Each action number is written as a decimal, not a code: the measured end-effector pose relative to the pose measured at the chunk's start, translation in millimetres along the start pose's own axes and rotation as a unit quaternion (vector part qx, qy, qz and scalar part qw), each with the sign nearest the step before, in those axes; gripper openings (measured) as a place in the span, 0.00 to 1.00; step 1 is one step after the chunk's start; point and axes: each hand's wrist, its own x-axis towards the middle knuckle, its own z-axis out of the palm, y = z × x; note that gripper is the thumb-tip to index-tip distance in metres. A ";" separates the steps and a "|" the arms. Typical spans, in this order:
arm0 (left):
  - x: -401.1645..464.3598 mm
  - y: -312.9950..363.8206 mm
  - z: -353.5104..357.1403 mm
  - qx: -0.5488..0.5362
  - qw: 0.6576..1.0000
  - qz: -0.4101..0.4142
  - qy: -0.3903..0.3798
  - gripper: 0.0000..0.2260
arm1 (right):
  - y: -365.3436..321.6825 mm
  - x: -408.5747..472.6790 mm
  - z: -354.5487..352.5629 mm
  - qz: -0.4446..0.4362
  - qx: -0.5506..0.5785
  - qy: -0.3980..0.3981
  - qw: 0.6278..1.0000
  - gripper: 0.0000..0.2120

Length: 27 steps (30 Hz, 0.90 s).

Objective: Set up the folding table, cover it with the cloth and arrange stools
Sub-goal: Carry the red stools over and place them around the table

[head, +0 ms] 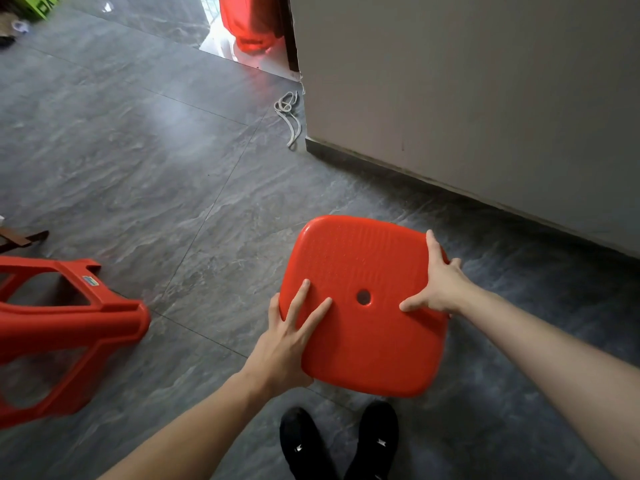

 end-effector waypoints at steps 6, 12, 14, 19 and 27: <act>-1.3 -11.9 0.5 -0.007 0.999 0.032 0.027 0.55 | -10.5 0.5 -4.6 0.013 -0.015 -0.014 1.000 0.73; -7.5 -19.1 -15.8 -0.003 0.998 0.036 0.046 0.52 | -25.8 -7.7 -16.8 0.006 -0.011 -0.012 1.000 0.73; -12.1 -20.5 -25.0 -0.009 0.998 0.033 0.060 0.51 | -36.4 -13.2 -25.8 -0.006 -0.019 -0.004 1.000 0.73; -32.0 -17.5 -72.4 -0.012 0.996 0.024 0.084 0.51 | -67.6 -42.4 -62.3 -0.029 -0.018 0.010 0.999 0.69; -74.7 -14.0 -230.7 0.012 0.994 0.014 0.112 0.53 | -145.0 -127.5 -169.2 -0.095 0.006 0.037 0.995 0.64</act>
